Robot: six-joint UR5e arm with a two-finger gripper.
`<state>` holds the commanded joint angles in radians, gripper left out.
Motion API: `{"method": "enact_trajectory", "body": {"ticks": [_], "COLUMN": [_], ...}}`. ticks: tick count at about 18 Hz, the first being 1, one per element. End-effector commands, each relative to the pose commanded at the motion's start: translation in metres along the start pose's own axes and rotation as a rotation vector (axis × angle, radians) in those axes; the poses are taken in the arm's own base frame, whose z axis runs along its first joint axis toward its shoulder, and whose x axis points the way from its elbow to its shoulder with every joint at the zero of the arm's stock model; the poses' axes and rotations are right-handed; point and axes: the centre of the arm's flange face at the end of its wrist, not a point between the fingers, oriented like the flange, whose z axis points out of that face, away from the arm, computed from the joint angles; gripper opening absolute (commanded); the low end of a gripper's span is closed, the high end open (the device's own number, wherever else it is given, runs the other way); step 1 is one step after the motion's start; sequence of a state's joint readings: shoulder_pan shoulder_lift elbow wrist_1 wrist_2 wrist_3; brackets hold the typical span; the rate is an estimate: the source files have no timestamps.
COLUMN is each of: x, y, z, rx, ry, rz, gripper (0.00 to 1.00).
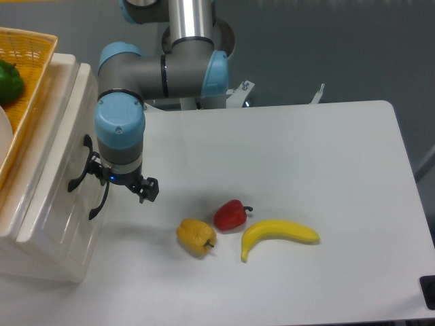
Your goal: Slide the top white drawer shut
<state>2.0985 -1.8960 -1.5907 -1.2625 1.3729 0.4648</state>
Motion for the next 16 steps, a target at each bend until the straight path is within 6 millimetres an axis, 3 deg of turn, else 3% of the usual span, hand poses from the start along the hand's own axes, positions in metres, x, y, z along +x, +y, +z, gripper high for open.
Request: {"method": "enact_trajectory", "body": {"ticks": [16], "x": [-0.0082], "y": [0.0011], "z": [-0.0047], "rx": [0.007], "ry": [-0.006], "rz": [-0.003], "gripper": [1.00]}}
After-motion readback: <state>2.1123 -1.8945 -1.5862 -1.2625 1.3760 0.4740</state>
